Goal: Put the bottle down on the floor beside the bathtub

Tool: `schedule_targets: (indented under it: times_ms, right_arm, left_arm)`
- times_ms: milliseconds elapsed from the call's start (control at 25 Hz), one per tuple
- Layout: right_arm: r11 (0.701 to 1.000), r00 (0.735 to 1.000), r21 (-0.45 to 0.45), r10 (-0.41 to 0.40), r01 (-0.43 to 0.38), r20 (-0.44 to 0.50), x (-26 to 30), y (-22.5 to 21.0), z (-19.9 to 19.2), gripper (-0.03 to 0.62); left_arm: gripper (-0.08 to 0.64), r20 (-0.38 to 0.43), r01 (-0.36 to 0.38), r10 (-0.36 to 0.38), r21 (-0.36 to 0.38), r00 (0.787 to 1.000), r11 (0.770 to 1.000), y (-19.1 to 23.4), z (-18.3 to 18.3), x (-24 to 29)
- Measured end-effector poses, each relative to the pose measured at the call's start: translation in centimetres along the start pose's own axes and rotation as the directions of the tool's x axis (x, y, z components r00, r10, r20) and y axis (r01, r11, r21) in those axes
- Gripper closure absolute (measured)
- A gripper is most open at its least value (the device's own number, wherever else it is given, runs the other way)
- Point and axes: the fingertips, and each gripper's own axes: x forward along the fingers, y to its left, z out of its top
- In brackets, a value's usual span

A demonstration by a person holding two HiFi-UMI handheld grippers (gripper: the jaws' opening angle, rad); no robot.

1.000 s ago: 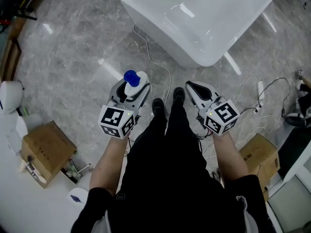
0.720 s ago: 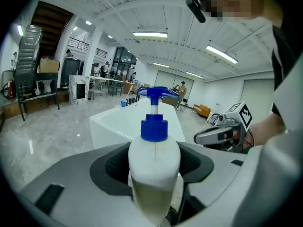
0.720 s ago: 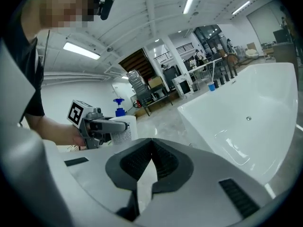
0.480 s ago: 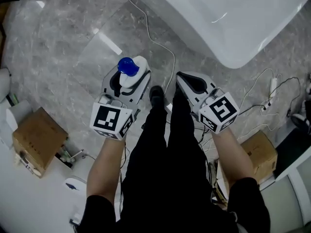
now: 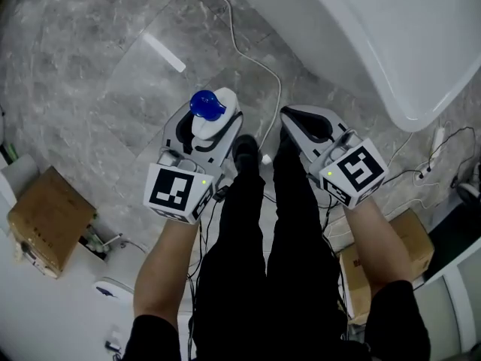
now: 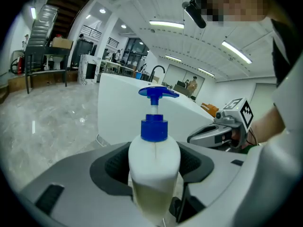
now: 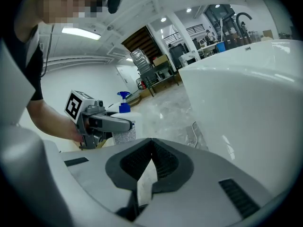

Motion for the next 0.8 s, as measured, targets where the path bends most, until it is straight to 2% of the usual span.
schedule_targets:
  times_ms: [240, 560, 720, 800]
  right_arm:
    - [0.999, 1.0, -0.04, 0.019, -0.02, -0.024, 3.2, -1.6, -3.8, 0.563]
    - [0.994, 0.996, -0.11, 0.012, -0.022, -0.091, 4.2, -3.9, -8.6, 0.563]
    - [0.988, 0.994, -0.153, 0.021, -0.037, -0.106, 5.5, -6.0, -9.7, 0.563]
    - [0.986, 0.993, -0.152, 0.048, -0.063, -0.104, 6.6, -6.6, -9.8, 0.563]
  left_arm:
    - [0.287, 0.014, -0.011, 0.011, 0.011, 1.0, 1.0, 1.9, -5.6, 3.4]
    - [0.287, 0.023, 0.007, -0.007, 0.022, 1.0, 1.0, 3.7, -10.5, 8.6]
    - [0.287, -0.002, -0.01, 0.011, 0.119, 1.0, 0.993, 5.2, -12.9, 12.4]
    - [0.287, -0.01, 0.001, 0.001, 0.131, 1.0, 0.991, 5.9, -14.3, 14.4]
